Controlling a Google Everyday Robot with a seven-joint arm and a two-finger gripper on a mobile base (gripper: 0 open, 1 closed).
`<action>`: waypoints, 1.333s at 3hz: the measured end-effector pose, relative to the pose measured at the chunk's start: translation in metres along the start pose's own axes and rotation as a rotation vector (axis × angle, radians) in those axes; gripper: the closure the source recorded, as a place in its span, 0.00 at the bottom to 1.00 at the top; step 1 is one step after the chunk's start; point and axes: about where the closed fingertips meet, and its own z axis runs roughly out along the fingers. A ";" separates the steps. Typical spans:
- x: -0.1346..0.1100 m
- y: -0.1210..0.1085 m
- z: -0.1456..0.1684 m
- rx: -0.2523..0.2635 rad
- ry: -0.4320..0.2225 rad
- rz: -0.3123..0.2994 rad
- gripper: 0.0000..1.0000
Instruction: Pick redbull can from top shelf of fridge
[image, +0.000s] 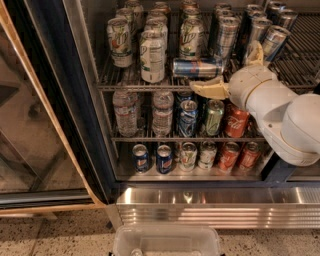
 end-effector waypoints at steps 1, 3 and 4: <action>-0.001 0.005 0.003 -0.042 0.007 -0.013 0.00; -0.007 0.027 0.007 -0.141 0.006 -0.044 0.04; -0.004 0.034 0.006 -0.174 0.011 -0.036 0.00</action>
Offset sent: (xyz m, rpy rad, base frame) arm 0.0012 0.0218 -0.0027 -0.0745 0.0400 0.1224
